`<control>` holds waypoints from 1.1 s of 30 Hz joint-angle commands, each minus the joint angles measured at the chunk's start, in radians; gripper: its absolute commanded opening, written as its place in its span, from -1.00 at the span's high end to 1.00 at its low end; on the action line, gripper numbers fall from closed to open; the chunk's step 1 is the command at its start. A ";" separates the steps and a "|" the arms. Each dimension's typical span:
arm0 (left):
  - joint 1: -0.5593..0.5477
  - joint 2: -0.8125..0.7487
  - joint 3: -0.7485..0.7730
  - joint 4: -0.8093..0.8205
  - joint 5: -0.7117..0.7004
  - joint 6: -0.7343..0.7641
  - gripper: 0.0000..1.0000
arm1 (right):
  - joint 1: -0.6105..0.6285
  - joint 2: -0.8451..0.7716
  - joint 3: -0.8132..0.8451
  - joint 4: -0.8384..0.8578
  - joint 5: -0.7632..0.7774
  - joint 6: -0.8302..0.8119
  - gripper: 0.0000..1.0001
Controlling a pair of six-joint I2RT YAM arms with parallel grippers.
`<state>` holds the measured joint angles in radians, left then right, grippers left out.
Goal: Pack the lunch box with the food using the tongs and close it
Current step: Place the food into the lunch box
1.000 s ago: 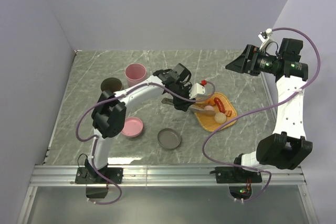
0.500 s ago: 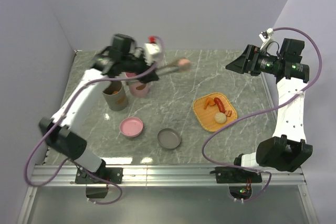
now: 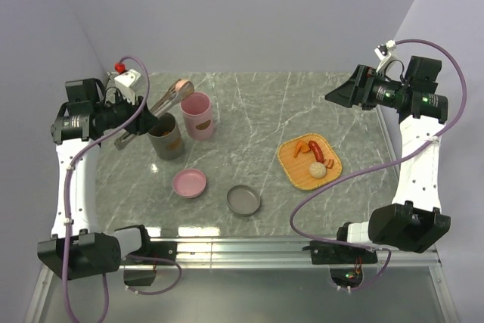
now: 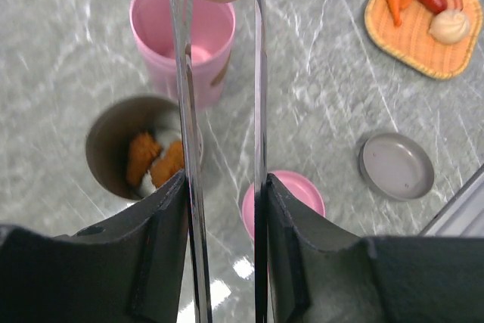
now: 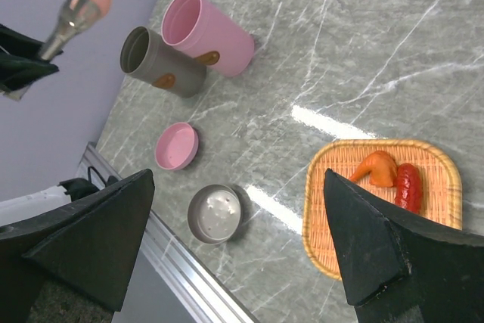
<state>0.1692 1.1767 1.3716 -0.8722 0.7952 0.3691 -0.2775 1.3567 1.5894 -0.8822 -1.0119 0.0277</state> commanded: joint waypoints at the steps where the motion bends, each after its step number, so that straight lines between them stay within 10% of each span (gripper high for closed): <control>1: 0.021 -0.015 -0.045 -0.028 0.050 0.044 0.18 | 0.003 -0.045 -0.003 0.032 -0.014 -0.003 -0.99; 33: -0.074 0.192 0.038 0.076 -0.122 -0.045 -0.10 | 0.003 -0.064 -0.045 0.038 -0.004 -0.009 -0.99</control>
<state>0.1001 1.3800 1.3483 -0.8394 0.6746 0.3412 -0.2775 1.3251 1.5440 -0.8692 -1.0107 0.0277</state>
